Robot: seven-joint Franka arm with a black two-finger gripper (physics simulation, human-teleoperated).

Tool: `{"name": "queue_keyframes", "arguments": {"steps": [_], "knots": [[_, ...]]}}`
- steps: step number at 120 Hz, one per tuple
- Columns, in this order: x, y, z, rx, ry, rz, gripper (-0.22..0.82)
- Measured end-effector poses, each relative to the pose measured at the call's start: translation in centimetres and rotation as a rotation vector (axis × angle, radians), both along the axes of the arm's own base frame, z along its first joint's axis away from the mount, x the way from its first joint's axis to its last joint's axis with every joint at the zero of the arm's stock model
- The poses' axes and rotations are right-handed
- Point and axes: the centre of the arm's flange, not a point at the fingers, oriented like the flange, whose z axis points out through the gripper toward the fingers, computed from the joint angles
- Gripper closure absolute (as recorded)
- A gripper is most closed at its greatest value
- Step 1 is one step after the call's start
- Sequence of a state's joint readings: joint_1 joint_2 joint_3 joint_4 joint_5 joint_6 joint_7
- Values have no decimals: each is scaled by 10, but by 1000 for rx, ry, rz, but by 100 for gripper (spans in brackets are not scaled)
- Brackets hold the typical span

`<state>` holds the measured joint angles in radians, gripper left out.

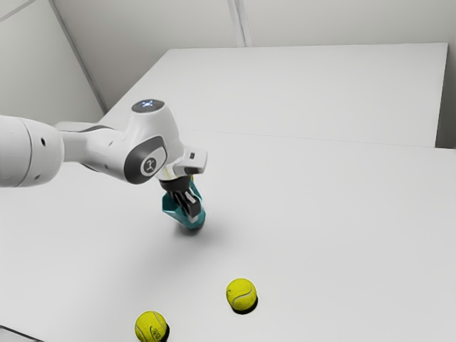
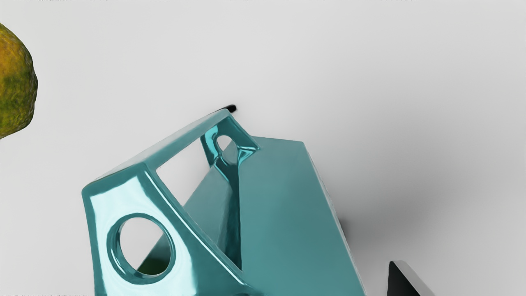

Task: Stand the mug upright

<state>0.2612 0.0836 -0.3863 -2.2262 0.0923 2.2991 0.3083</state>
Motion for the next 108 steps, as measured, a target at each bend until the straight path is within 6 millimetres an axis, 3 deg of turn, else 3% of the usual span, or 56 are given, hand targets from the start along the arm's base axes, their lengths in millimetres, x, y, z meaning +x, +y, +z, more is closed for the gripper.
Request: {"name": "queue_keyframes", "arguments": {"steps": [22,51,67,90,108], "knots": [[0,-5,18,7,-38,36,18],[1,-18,66,19,-115,57,6],[24,-25,131,8,-166,78,3],[43,-27,205,-12,-192,127,1],[43,-23,269,-7,-193,182,1]]}}
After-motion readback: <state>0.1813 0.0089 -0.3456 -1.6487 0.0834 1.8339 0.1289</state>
